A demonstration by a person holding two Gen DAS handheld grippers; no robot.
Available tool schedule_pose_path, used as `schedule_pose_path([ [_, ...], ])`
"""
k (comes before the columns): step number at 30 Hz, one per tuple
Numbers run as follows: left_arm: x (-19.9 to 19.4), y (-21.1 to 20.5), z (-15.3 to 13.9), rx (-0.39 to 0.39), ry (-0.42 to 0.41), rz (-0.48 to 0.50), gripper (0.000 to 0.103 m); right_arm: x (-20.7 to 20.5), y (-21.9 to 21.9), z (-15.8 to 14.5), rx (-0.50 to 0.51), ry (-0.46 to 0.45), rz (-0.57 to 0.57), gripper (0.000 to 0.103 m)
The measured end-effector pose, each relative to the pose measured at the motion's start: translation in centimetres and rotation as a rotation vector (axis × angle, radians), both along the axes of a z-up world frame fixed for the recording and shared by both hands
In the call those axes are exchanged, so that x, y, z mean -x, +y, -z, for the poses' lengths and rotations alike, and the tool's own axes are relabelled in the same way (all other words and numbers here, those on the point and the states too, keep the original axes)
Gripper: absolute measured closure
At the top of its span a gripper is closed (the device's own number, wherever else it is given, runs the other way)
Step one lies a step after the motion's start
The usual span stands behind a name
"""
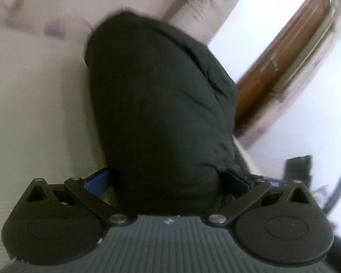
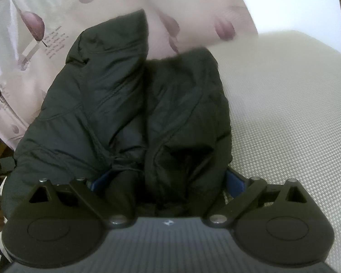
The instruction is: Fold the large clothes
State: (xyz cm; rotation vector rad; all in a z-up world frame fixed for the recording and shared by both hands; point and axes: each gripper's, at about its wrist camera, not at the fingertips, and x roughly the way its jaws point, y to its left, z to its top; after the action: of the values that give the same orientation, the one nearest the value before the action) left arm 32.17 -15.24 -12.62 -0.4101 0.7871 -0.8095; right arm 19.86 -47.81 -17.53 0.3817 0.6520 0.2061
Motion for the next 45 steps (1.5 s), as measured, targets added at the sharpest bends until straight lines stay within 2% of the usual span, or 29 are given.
schedule_pose_path([
  [4,-1.2,-0.7,1.5,0.042,0.016,0.031,0.001,-0.2,-0.1,0.1,-0.026,-0.008,-0.013,0.004],
  [6,-0.7,-0.7,1.3,0.032,-0.010,0.038,0.004,-0.4,0.1,0.1,-0.031,-0.007,-0.018,0.004],
  [9,0.2,0.0,0.9,0.015,-0.040,0.017,0.014,-0.5,0.8,0.0,-0.065,-0.007,-0.023,0.010],
  [14,1.9,1.7,-0.3,-0.012,-0.075,-0.050,0.019,-0.5,2.7,-0.3,-0.109,-0.018,-0.048,0.025],
  [16,2.6,2.8,-1.2,-0.029,-0.087,-0.069,0.020,-0.5,3.9,-0.5,-0.124,-0.030,-0.074,0.033],
  [19,3.9,5.0,-2.4,-0.057,-0.106,-0.101,0.020,-0.8,6.0,-0.8,-0.144,-0.032,-0.109,0.038],
  [25,7.2,10.3,-4.7,-0.088,-0.122,-0.185,0.020,-0.1,11.1,-0.9,-0.205,-0.046,-0.212,0.040],
  [29,9.5,13.2,-4.2,-0.113,-0.125,-0.225,0.019,1.1,14.4,-0.3,-0.218,-0.043,-0.269,0.040],
  [31,10.4,14.3,-3.0,-0.126,-0.111,-0.252,0.015,1.5,15.5,0.2,-0.217,-0.036,-0.269,0.040],
  [35,12.0,13.8,-2.6,-0.196,-0.201,-0.317,0.008,1.9,16.0,0.6,-0.175,-0.036,-0.248,0.036],
  [36,12.5,13.3,-2.9,-0.232,-0.234,-0.336,0.004,1.8,16.0,0.6,-0.165,-0.037,-0.244,0.034],
  [40,15.3,10.6,-5.3,-0.397,-0.436,-0.431,0.002,1.9,16.1,0.6,-0.175,-0.034,-0.220,0.028],
  [42,16.5,9.8,-6.3,-0.383,-0.493,-0.448,0.001,2.3,16.1,-0.2,-0.160,-0.046,-0.203,0.027],
  [45,17.1,8.7,-6.5,-0.301,-0.497,-0.377,0.005,3.6,15.9,-2.6,-0.072,-0.101,-0.166,0.027],
])
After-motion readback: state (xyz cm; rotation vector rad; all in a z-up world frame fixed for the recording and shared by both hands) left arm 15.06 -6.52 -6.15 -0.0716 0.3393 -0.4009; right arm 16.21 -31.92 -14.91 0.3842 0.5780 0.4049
